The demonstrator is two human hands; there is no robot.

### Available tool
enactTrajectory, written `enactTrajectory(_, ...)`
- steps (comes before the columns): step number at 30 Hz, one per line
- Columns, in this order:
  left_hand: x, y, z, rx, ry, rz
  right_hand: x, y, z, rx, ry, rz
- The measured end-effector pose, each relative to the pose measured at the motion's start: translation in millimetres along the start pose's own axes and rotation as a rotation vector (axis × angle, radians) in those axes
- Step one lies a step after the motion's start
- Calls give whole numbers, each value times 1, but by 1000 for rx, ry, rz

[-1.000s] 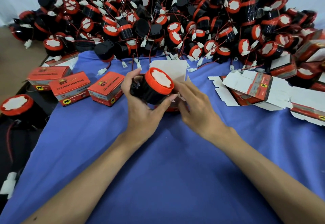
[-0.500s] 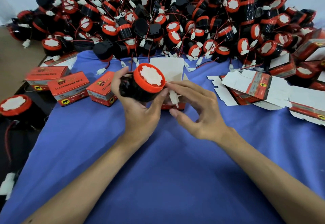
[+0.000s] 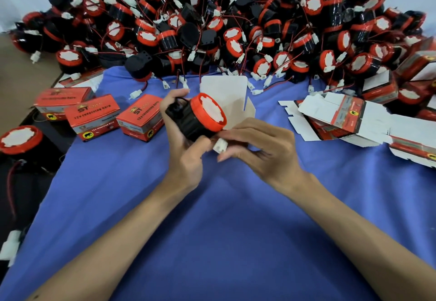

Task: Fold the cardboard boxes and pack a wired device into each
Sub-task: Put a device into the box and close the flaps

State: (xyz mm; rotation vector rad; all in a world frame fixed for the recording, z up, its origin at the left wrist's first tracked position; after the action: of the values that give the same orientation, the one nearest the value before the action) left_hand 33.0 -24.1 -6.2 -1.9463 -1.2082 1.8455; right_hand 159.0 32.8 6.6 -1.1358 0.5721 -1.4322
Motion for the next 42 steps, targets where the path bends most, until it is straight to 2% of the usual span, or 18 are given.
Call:
enactTrajectory(3,2,2,-3,60,122,94,2,0,3,-41,-12,-29)
enactTrajectory(5,4,2,-4,174,205,86,5,0,4,-20,-64,-65)
enactTrajectory(8,9,3,-2,272,161,34,9,-2,5,-42,-49,-113)
enactTrajectory(11,12,5,-7,287,115,43,10,-7,9,-100,-71,-163)
enactTrajectory(13,11,7,-10,232,42,28,10,-9,9,-79,-67,-174)
enactTrajectory(15,8,8,-10,108,-72,-9,9,-6,8,-27,-86,-195)
enactTrajectory(18,4,8,-7,-50,-179,-76,11,-1,7,65,-222,-262)
enactTrajectory(21,7,3,-4,-135,-283,-123,14,-5,5,82,-485,-508)
enactTrajectory(23,11,1,0,-144,-335,-164,14,-7,4,70,-539,-645)
enactTrajectory(29,22,-5,6,83,-430,-417,9,-14,7,178,-376,-764)
enactTrajectory(34,21,-6,5,180,-517,-466,10,-17,12,219,-307,-748)
enactTrajectory(37,23,-7,10,224,-681,-384,5,-22,21,173,-180,-733)
enactTrajectory(40,27,-9,15,184,-789,-106,-1,-38,35,145,75,-645)
enactTrajectory(42,31,-12,19,240,-703,108,-3,-54,34,258,336,-517)
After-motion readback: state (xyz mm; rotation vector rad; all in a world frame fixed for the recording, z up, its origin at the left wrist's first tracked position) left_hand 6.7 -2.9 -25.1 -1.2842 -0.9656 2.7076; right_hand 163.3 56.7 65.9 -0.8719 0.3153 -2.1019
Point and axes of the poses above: each hand's wrist, its own y-axis away from the middle knuckle, its own z-axis out of the back of the hand, x = y × z, the point moved 2 cm from there along -y, towards the middle knuckle, and after that the axes turned 3 degrees about -y, right-handed, at the moved point
